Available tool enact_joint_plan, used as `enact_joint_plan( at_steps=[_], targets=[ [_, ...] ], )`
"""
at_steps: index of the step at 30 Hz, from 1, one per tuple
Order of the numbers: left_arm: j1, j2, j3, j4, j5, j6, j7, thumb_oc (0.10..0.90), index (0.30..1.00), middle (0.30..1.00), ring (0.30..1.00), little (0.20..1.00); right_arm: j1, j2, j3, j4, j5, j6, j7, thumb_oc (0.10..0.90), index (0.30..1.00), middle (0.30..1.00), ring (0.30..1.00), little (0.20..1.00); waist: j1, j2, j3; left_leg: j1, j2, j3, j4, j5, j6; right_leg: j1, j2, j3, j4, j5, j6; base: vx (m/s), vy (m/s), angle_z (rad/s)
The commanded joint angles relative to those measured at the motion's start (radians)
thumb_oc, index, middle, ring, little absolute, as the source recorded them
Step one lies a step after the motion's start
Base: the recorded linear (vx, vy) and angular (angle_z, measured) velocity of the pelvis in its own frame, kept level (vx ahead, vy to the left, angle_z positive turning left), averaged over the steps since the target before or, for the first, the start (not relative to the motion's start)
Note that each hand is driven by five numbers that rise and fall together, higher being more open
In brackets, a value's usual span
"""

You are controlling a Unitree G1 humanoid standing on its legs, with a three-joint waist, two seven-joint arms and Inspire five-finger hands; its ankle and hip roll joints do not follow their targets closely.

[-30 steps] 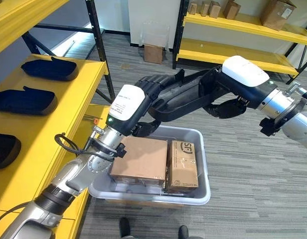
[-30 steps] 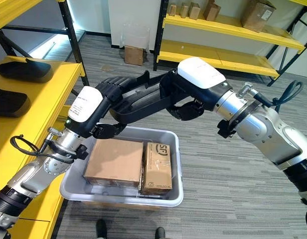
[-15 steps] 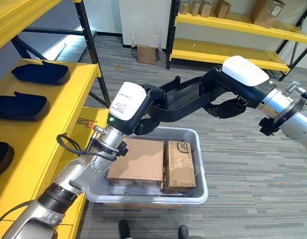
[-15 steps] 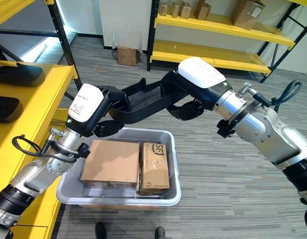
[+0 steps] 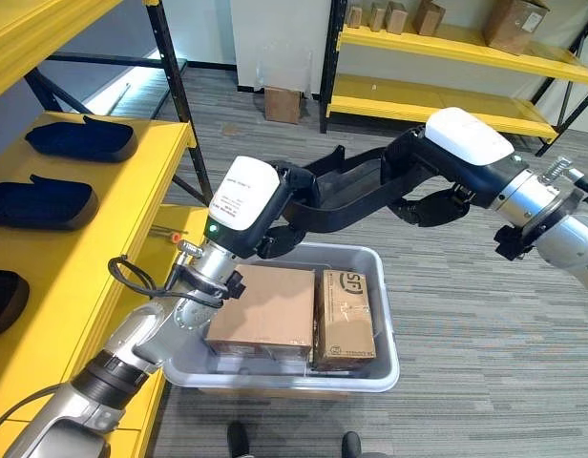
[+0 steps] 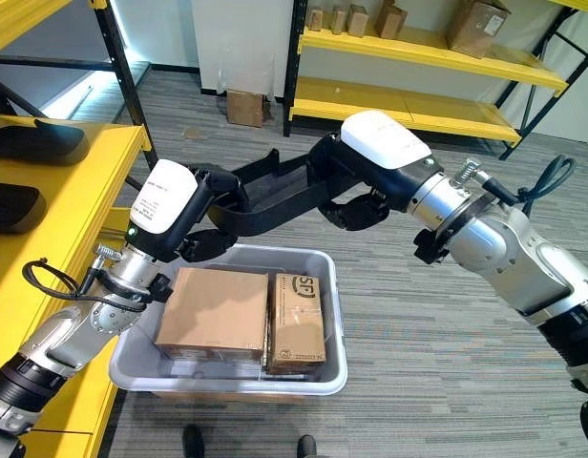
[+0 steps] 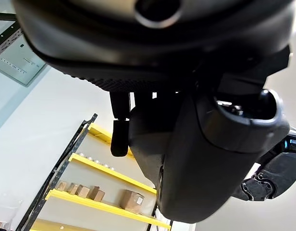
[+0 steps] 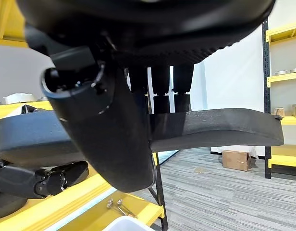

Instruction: Move parts from the plastic box to the shelf.

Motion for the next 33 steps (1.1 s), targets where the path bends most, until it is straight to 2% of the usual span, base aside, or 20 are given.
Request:
enact_joint_plan(
  at_steps=[1, 4, 6, 10, 16, 17, 18, 21, 26, 31, 33],
  targets=[
    [-0.014, -0.038, 0.082, -0.023, -0.024, -0.018, 0.042, 0.400, 0.300, 0.300, 0.300, 0.300, -0.055, 0.044, -0.160, -0.054, 0.135, -0.036, -0.099, 0.900, 1.000, 1.000, 1.000, 1.000, 0.007, 0.014, -0.127, 0.055, 0.129, 0.044, -0.009, -0.048, -0.086, 0.097, -0.037, -0.013, -0.002, -0.102, 0.051, 0.00, 0.000, 0.00],
    [0.025, -0.034, 0.117, -0.026, -0.027, -0.014, 0.042, 0.400, 0.300, 0.300, 0.300, 0.300, 0.012, 0.070, -0.214, -0.070, 0.135, -0.034, -0.102, 0.900, 1.000, 1.000, 1.000, 1.000, 0.008, 0.017, -0.125, 0.054, 0.128, 0.049, -0.009, -0.049, -0.084, 0.093, -0.040, -0.010, -0.002, -0.101, 0.052, -0.01, 0.003, -0.02],
    [0.142, -0.028, 0.222, -0.052, -0.041, -0.015, 0.031, 0.400, 0.300, 0.300, 0.300, 0.300, 0.232, 0.146, -0.383, -0.144, 0.196, -0.031, -0.067, 0.900, 1.000, 1.000, 1.000, 1.000, 0.006, 0.033, -0.121, 0.055, 0.123, 0.056, -0.009, -0.052, -0.080, 0.085, -0.048, -0.004, -0.002, -0.098, 0.053, -0.02, -0.002, -0.05],
    [0.265, -0.045, 0.340, -0.077, -0.057, -0.010, 0.026, 0.400, 0.300, 0.300, 0.300, 0.300, 0.457, 0.257, -0.526, -0.224, 0.262, -0.026, -0.017, 0.900, 1.000, 1.000, 1.000, 1.000, 0.003, 0.049, -0.117, 0.051, 0.118, 0.059, -0.009, -0.053, -0.077, 0.078, -0.053, -0.001, -0.002, -0.099, 0.053, -0.01, -0.009, -0.14],
    [0.416, -0.082, 0.494, -0.116, -0.058, -0.009, 0.018, 0.400, 0.300, 0.300, 0.300, 0.300, 0.700, 0.420, -0.666, -0.284, 0.315, -0.022, 0.039, 0.900, 1.000, 1.000, 1.000, 1.000, -0.007, 0.075, -0.106, 0.041, 0.111, 0.058, -0.009, -0.049, -0.076, 0.075, -0.058, -0.005, -0.002, -0.104, 0.049, 0.00, -0.002, -0.02],
    [0.422, -0.082, 0.496, -0.121, -0.059, -0.008, 0.016, 0.400, 0.300, 0.300, 0.300, 0.300, 0.706, 0.422, -0.669, -0.290, 0.315, -0.020, 0.040, 0.900, 1.000, 1.000, 1.000, 1.000, -0.007, 0.074, -0.108, 0.041, 0.111, 0.057, -0.009, -0.049, -0.076, 0.075, -0.058, -0.005, -0.002, -0.104, 0.049, 0.00, 0.000, 0.00],
    [0.460, -0.101, 0.530, -0.124, -0.060, -0.007, 0.020, 0.400, 0.300, 0.300, 0.300, 0.300, 0.751, 0.471, -0.689, -0.284, 0.321, -0.021, 0.044, 0.900, 1.000, 1.000, 1.000, 1.000, -0.009, 0.083, -0.104, 0.040, 0.109, 0.055, -0.009, -0.048, -0.075, 0.075, -0.059, -0.005, -0.002, -0.103, 0.047, 0.00, 0.000, 0.00],
    [0.512, -0.127, 0.583, -0.143, -0.048, -0.005, 0.025, 0.400, 0.300, 0.300, 0.300, 0.300, 0.824, 0.550, -0.716, -0.278, 0.321, -0.017, 0.054, 0.900, 1.000, 1.000, 1.000, 1.000, -0.015, 0.096, -0.098, 0.042, 0.110, 0.052, -0.009, -0.046, -0.076, 0.080, -0.056, -0.008, -0.002, -0.108, 0.042, 0.00, -0.041, 0.00],
    [0.540, -0.143, 0.631, -0.181, -0.044, -0.002, 0.028, 0.400, 0.300, 0.300, 0.300, 0.300, 0.863, 0.596, -0.728, -0.269, 0.312, -0.012, 0.049, 0.900, 1.000, 1.000, 1.000, 1.000, -0.019, 0.111, -0.085, 0.044, 0.115, 0.044, -0.009, -0.037, -0.075, 0.091, -0.047, -0.004, 0.006, -0.121, 0.031, -0.01, -0.045, 0.02],
    [0.535, -0.127, 0.650, -0.215, -0.046, 0.007, 0.033, 0.400, 0.300, 0.300, 0.300, 0.300, 0.837, 0.599, -0.696, -0.252, 0.299, -0.009, 0.039, 0.900, 1.000, 1.000, 1.000, 1.000, -0.019, 0.128, -0.043, 0.051, 0.138, 0.034, -0.005, -0.012, -0.070, 0.029, -0.020, 0.026, 0.148, -0.187, -0.006, -0.11, -0.085, 0.00],
    [0.525, -0.104, 0.669, -0.237, -0.047, 0.014, 0.051, 0.400, 0.300, 0.300, 0.300, 0.300, 0.744, 0.570, -0.625, -0.235, 0.295, -0.014, 0.027, 0.900, 1.000, 1.000, 1.000, 1.000, -0.003, 0.135, 0.017, 0.024, 0.172, 0.023, 0.059, -0.006, -0.065, -0.077, 0.016, 0.059, 0.315, -0.249, -0.042, -0.29, -0.202, -0.10]
  ],
)
